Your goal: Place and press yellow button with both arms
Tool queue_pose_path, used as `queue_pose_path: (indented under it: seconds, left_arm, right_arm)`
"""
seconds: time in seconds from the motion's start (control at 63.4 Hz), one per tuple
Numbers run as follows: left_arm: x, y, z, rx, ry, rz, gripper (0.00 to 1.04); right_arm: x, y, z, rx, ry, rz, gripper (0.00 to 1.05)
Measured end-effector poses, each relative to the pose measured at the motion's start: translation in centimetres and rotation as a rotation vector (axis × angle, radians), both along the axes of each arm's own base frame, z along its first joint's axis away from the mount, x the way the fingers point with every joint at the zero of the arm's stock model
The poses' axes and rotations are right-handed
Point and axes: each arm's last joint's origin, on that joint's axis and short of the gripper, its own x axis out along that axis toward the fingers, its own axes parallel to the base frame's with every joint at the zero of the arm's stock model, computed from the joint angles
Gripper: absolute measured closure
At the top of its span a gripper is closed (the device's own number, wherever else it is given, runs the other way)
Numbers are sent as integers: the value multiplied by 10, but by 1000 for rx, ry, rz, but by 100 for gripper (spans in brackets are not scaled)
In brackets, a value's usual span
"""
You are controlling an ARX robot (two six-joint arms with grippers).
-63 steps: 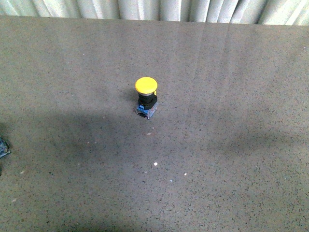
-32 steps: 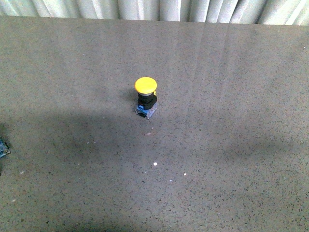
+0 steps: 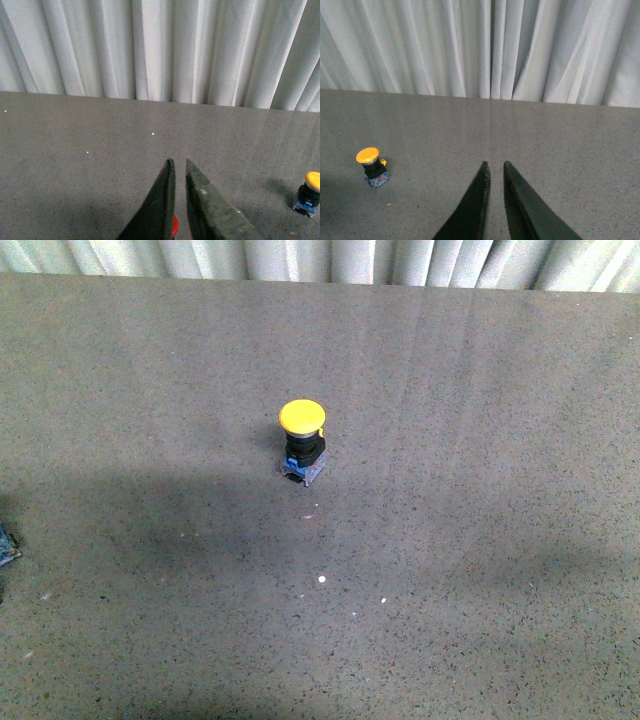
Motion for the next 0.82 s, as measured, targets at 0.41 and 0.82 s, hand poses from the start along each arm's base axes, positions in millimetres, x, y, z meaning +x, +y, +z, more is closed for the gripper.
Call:
queue_pose_path:
  seconds: [0.41, 0.82]
  left_arm:
    - [0, 0, 0, 0, 0, 0, 16]
    - [0, 0, 0, 3, 0, 0, 9]
  right_arm:
    - [0, 0, 0, 0, 0, 0, 18]
    - [0, 0, 0, 0, 0, 0, 9]
